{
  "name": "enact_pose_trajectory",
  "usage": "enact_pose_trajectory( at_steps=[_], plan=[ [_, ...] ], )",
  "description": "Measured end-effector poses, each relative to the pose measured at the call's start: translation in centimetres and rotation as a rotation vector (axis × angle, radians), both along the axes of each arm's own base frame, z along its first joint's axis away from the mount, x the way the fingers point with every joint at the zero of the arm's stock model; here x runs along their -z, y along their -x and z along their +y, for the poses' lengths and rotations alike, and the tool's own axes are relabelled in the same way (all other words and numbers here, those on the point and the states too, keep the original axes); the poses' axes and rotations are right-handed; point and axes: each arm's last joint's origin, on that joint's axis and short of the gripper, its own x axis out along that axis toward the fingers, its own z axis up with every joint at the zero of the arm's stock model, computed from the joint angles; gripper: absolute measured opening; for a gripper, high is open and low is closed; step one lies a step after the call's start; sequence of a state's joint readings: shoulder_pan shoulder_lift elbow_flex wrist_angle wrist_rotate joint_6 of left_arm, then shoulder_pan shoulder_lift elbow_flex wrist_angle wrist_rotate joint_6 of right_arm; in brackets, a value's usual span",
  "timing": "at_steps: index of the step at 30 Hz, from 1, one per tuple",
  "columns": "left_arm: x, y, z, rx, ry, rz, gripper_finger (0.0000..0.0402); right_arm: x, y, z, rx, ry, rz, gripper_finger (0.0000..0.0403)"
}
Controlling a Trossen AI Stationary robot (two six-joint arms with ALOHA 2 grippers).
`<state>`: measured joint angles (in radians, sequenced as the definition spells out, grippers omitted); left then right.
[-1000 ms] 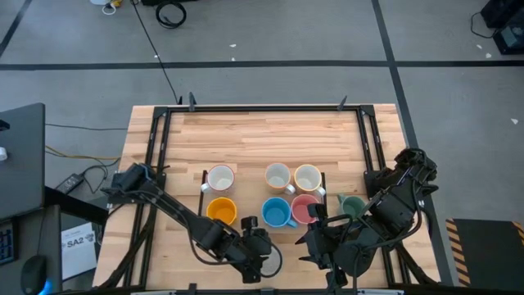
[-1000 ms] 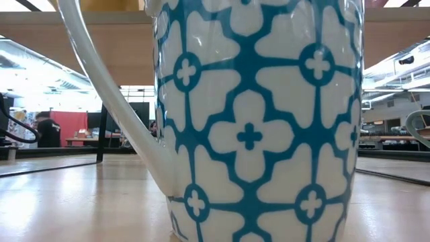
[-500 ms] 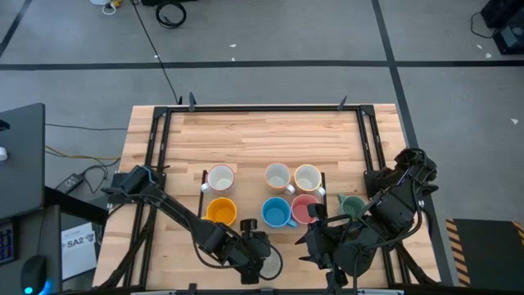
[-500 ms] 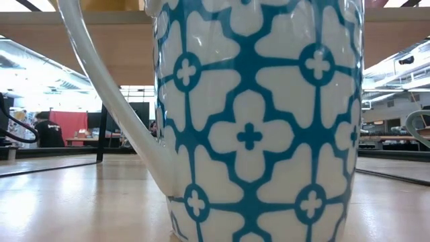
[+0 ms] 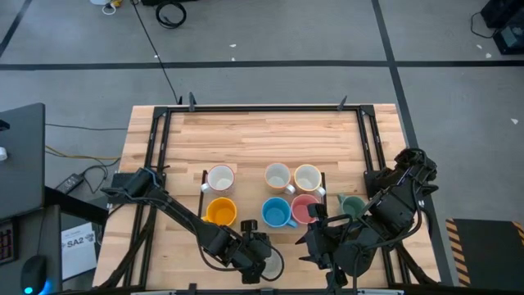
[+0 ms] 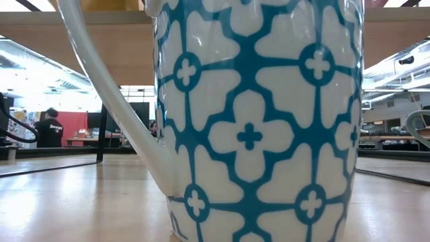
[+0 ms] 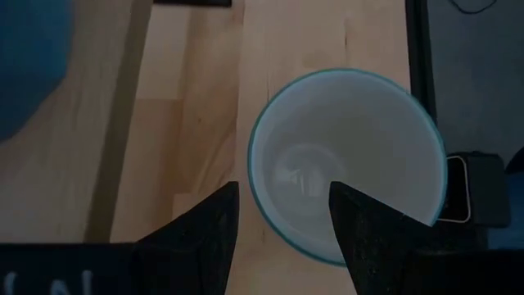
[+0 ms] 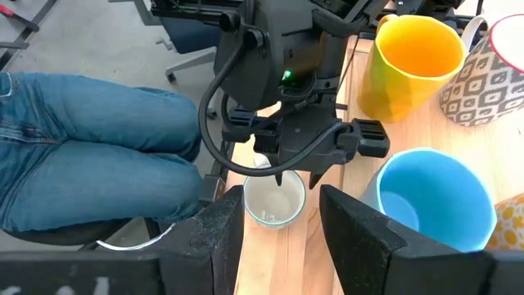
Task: Place coffee mugs
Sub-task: Put the blue patterned mug on the shelf
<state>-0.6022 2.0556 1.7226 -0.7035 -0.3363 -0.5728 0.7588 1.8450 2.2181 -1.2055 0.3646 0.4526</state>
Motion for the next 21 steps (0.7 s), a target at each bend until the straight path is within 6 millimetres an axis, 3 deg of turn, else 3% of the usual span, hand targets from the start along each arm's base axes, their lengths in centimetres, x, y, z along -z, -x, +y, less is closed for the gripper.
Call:
enact_pose_trajectory(
  at_steps=[7,21],
  plan=[
    [0.16,0.06,0.04,0.000,-0.008,0.013,0.0193,0.00,0.00,-0.01,0.000,0.000,0.000,0.0166],
    [0.44,0.45,0.27,0.020,0.000,0.085,0.0143,0.00,0.00,0.00,0.000,0.000,0.000,0.0166]
  ],
)
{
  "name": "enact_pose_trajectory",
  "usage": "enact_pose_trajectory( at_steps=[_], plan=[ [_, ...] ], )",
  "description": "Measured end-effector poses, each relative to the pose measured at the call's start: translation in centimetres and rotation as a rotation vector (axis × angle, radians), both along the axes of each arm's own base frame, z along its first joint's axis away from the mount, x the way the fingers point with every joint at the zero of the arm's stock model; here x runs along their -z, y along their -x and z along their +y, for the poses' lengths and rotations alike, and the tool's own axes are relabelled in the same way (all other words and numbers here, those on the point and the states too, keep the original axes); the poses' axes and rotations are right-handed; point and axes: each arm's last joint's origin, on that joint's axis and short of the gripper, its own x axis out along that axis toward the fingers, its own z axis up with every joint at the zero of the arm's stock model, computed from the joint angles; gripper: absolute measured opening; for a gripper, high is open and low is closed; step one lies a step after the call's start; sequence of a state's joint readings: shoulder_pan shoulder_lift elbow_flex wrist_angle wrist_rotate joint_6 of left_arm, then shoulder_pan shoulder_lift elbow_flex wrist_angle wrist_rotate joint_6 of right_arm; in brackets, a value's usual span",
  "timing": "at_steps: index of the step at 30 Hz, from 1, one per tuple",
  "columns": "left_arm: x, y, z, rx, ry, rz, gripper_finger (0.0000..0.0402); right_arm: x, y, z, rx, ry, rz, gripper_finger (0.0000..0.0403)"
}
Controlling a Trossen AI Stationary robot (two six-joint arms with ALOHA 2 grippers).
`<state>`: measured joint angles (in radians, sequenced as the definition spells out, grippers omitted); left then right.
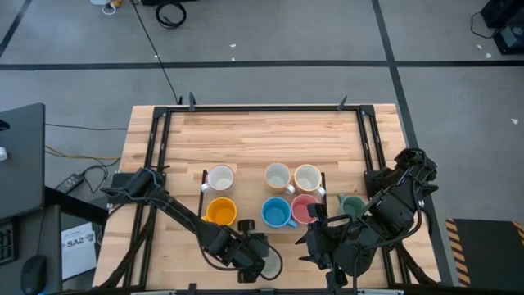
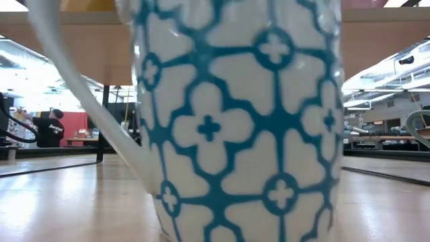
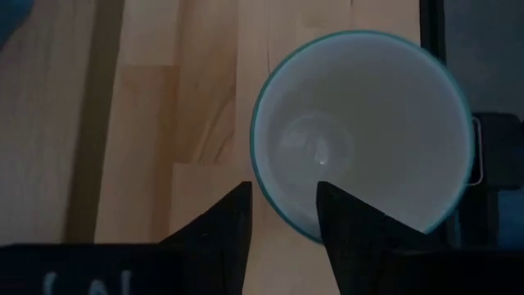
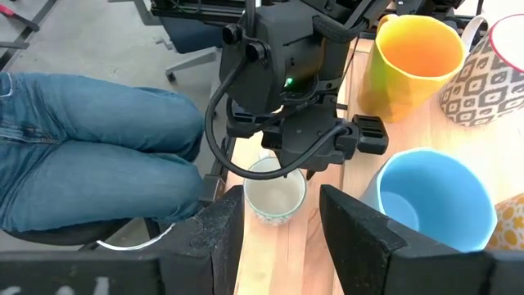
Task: Place coffee mugs
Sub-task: Put the blue patterned mug on the shelf
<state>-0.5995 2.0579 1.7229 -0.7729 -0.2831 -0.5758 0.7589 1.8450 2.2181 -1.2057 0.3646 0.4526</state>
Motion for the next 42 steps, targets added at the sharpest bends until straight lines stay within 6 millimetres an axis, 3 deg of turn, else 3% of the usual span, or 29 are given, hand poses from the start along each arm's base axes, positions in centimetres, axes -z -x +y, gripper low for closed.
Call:
enact_pose_trajectory(
  at_steps=[42],
  plan=[
    [0.28,0.51,0.31,-0.010,-0.007,0.071,0.0141,0.00,-0.01,-0.01,0.000,0.000,0.000,0.0166]
  ],
)
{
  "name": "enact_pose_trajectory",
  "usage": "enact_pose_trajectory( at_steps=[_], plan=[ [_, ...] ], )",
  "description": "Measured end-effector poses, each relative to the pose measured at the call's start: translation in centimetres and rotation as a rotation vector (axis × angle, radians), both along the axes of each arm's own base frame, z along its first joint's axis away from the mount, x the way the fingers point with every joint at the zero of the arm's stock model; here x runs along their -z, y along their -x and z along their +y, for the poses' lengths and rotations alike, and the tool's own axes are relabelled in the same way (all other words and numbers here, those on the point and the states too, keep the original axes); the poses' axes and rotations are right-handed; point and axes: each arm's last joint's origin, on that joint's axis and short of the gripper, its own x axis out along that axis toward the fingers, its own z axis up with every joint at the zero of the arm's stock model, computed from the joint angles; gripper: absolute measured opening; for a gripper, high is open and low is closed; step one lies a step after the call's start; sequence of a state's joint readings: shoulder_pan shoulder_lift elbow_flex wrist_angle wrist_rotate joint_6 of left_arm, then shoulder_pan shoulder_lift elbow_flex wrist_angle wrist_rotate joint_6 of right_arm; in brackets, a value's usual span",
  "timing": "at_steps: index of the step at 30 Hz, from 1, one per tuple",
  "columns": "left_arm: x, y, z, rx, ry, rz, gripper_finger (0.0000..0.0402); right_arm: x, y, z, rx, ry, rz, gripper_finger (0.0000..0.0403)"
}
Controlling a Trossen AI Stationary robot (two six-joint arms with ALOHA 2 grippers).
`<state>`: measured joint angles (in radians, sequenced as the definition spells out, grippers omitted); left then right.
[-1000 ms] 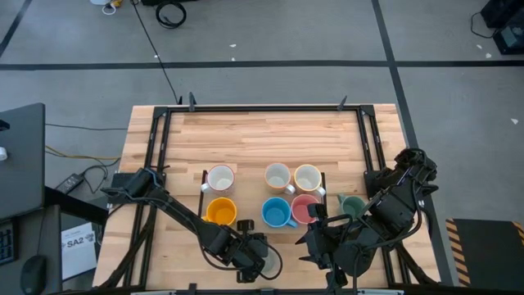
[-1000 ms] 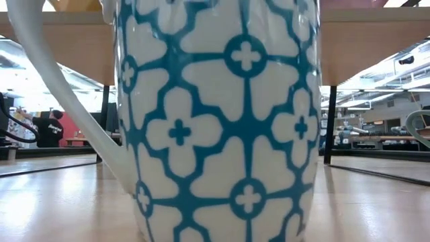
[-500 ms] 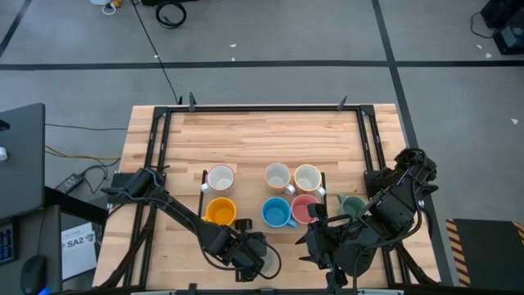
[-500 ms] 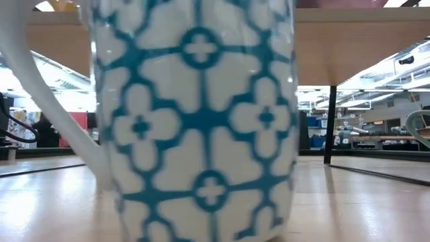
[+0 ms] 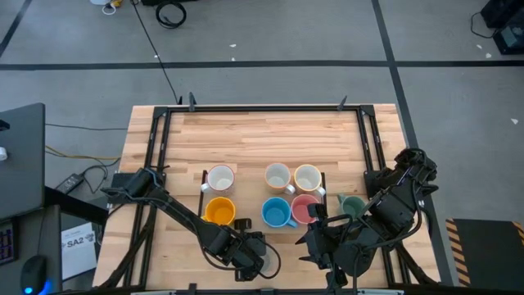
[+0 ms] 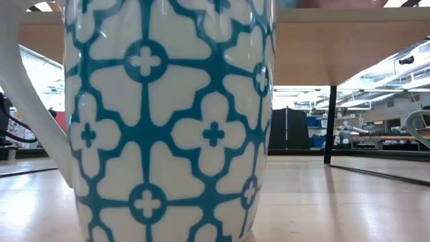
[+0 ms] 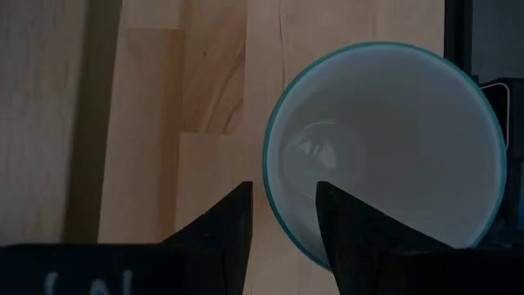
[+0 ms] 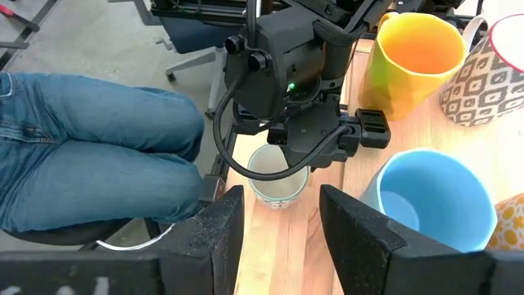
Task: Place coffee mugs
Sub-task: Put the blue patterned mug on the shelf
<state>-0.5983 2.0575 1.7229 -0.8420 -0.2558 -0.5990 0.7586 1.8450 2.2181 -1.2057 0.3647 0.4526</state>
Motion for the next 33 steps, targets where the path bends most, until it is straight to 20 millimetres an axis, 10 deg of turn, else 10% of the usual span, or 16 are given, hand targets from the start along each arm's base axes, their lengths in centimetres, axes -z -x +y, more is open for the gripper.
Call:
enact_pose_trajectory(
  at_steps=[33],
  plan=[
    [-0.07,-0.42,0.34,-0.078,0.043,-0.017,0.0141,0.00,0.00,0.01,0.000,0.000,0.000,0.0166]
  ],
)
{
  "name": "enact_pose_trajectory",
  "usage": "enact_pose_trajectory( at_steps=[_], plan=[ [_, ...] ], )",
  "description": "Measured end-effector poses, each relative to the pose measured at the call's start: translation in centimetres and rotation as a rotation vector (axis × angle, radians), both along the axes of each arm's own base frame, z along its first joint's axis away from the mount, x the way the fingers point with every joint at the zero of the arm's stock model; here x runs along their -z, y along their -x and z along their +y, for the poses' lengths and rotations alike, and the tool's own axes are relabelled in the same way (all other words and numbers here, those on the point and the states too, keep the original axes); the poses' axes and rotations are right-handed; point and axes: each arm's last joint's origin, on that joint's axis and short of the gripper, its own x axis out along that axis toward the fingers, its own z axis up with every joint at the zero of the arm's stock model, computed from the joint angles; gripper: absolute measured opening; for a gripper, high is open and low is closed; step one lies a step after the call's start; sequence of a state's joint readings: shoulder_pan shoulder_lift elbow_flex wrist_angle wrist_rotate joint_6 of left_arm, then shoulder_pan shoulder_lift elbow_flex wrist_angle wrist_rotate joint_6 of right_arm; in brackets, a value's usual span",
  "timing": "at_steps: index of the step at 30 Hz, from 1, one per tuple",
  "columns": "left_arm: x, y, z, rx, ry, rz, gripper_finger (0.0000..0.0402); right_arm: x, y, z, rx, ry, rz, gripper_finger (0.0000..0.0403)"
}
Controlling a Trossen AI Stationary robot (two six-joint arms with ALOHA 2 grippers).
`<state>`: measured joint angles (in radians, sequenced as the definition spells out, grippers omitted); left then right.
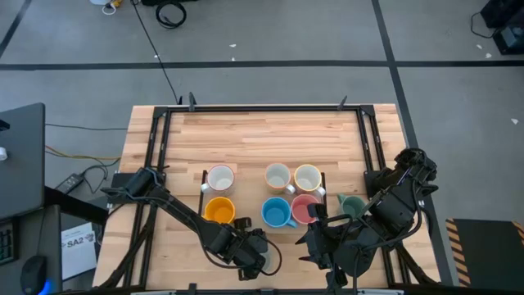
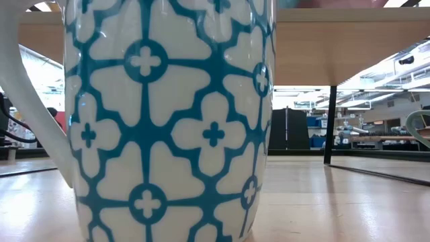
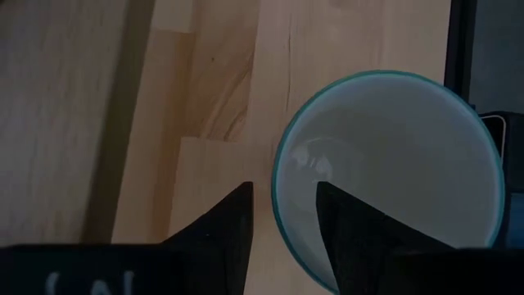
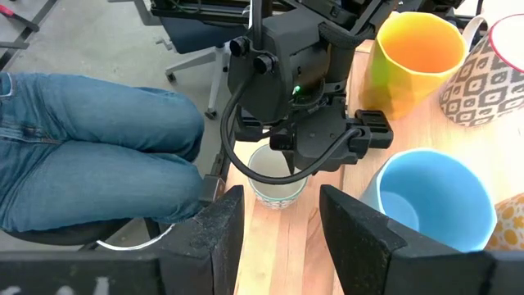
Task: Place coffee mugs
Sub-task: Put the blue patterned mug on the shelf
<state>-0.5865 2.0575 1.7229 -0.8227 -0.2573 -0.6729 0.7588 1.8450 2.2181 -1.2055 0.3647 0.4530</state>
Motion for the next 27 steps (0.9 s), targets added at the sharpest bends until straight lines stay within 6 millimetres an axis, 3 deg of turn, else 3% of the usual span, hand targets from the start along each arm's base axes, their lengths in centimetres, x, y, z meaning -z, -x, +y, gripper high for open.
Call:
enact_pose_trajectory(
  at_steps=[14,27],
  plan=[
    [-0.01,0.01,0.02,0.001,-0.001,0.001,0.0137,0.00,0.00,0.00,0.000,0.000,0.000,0.0166],
    [-0.08,0.01,0.02,0.004,0.002,0.000,0.0026,0.00,0.00,0.00,0.000,0.000,0.000,0.0166]
  ],
)
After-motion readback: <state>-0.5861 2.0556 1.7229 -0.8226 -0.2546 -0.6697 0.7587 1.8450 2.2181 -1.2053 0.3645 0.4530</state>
